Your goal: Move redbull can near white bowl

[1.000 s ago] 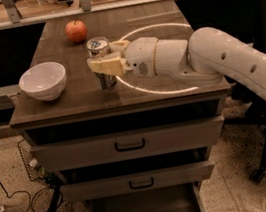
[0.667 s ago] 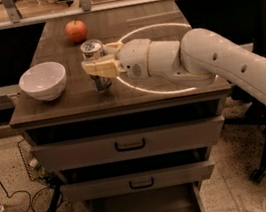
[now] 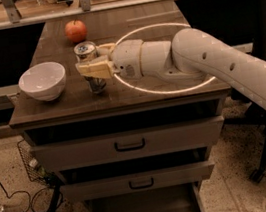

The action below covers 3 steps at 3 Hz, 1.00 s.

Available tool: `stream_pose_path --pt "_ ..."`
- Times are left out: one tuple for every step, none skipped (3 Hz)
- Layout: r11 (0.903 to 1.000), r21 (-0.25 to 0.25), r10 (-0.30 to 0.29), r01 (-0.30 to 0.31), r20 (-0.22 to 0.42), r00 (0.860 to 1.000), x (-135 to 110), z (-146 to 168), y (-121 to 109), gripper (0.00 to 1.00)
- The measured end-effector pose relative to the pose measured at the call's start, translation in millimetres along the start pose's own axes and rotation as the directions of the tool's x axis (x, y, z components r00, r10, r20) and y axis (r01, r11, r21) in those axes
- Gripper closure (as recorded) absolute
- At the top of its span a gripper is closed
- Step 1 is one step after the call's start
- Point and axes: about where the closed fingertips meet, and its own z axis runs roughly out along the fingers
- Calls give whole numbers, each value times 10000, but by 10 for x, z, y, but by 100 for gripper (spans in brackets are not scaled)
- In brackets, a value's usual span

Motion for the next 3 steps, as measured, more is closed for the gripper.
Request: stream_pose_path --pt "10000 -56 -10 10 5 10000 -8 27 23 52" --pt "10000 -94 -17 17 9 10000 -14 44 39 27" --pt "9999 -134 -24 24 13 10000 -21 63 56 4"
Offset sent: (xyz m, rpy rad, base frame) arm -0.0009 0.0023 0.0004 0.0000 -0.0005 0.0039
